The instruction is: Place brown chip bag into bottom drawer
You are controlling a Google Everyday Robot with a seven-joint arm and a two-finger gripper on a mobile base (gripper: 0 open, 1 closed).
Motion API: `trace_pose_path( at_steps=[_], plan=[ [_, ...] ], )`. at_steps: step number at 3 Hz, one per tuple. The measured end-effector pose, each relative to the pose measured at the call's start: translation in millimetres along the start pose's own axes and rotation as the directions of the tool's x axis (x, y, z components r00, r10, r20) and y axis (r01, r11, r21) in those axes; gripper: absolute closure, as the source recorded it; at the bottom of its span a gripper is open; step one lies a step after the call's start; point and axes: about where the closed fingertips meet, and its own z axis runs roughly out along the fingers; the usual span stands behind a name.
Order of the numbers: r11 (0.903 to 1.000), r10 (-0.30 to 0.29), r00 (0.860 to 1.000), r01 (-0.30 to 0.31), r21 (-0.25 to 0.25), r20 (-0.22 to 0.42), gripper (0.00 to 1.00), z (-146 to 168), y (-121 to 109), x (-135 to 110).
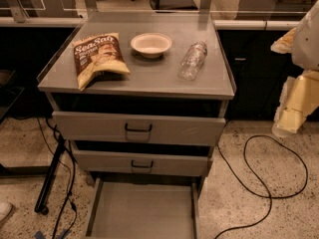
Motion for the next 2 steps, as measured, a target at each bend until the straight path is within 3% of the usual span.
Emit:
trace_pose_path(
  at_steps=[1, 2],
  plan=[
    [1.0, 0.0, 1.0, 0.0, 0.0, 0.0, 0.0, 0.0, 0.0, 0.0],
    [0.999, -0.045, 0.998, 0.045, 0.007, 0.032, 0.0, -3.4, 1.1, -33.2]
  ],
)
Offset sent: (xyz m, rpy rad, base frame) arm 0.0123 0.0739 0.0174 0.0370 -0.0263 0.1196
